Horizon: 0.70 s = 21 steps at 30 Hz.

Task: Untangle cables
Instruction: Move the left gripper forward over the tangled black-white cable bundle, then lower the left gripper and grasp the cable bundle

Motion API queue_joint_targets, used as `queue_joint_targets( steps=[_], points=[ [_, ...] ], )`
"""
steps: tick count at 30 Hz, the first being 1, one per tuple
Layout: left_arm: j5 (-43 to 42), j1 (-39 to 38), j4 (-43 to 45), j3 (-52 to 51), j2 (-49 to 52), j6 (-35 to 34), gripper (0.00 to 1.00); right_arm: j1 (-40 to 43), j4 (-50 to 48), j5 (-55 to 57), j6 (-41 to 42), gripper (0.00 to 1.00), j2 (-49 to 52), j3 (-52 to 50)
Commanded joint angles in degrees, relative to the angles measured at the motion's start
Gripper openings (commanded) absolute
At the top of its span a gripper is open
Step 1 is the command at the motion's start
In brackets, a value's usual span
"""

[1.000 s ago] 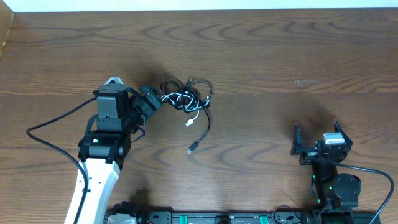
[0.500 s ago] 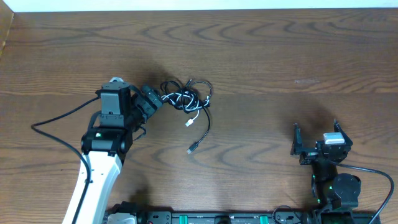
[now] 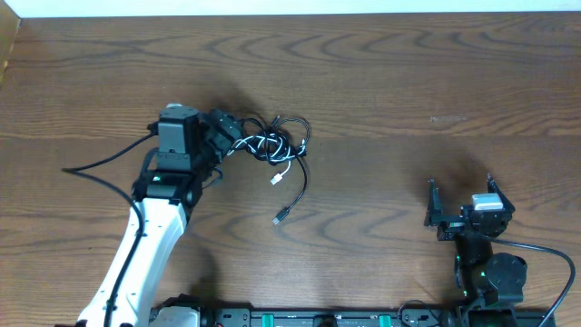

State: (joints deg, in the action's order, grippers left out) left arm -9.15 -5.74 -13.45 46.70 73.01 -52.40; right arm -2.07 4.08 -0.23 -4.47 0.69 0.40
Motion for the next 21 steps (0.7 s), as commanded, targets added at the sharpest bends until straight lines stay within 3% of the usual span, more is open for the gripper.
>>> queue_joint_targets(
  steps=[1, 15, 21],
  points=[
    [0.28, -2.25, 0.50, 0.55, 2.36, -1.53, 0.96, -0.28, 0.26, -0.15, -0.33, 0.99, -0.37, -0.09],
    [8.44, -8.57, 0.52, 0.52, 9.62, -10.91, 0.96, -0.28, 0.26, -0.15, -0.33, 0.99, -0.37, -0.09],
    [8.31, -8.52, 0.50, 0.52, 13.11, -16.11, 0.86, -0.28, 0.26, -0.15, -0.31, 0.99, -0.37, -0.09]
  ],
)
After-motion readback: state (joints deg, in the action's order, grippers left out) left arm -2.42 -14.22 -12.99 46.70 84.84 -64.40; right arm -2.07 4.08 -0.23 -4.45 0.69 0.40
